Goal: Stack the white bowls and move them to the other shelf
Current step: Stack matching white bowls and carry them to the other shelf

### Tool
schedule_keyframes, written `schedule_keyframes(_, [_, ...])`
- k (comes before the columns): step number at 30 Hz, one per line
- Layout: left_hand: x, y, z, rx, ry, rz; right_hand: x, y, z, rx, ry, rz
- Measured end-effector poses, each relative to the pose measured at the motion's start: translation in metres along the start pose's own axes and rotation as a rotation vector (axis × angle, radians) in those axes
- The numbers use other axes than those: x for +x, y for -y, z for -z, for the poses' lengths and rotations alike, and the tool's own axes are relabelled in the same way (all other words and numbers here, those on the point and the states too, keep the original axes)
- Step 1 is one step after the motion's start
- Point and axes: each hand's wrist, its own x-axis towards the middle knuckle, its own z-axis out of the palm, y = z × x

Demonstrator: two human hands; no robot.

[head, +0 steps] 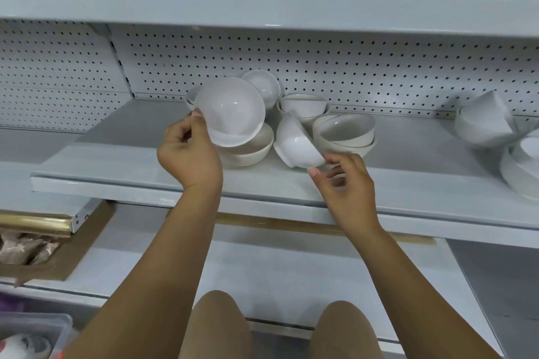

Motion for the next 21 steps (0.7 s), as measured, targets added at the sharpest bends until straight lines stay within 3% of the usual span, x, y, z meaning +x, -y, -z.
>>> schedule_keyframes(6, [-0.032,-0.003,0.019,0.026,0.055,0.142,0.008,0.000,-0.007,0.004,-0.045,-0.012])
schedule_keyframes(10, [-0.055,-0.002,0.033,0.068,0.181,0.200,0.009,-0.002,-0.007,-0.019,-0.052,-0.003])
schedule_keyframes(14, [-0.072,0.002,0.042,0.168,0.313,0.208,0.008,0.007,0.010,0.101,-0.049,-0.129])
schedule_keyframes(18, [-0.089,0.007,0.035,0.242,0.441,0.205,-0.012,0.028,0.048,0.400,0.110,-0.217])
schedule_keyframes(21, [-0.107,0.010,0.018,0.242,0.533,0.218,-0.028,0.027,0.070,0.416,0.317,-0.186])
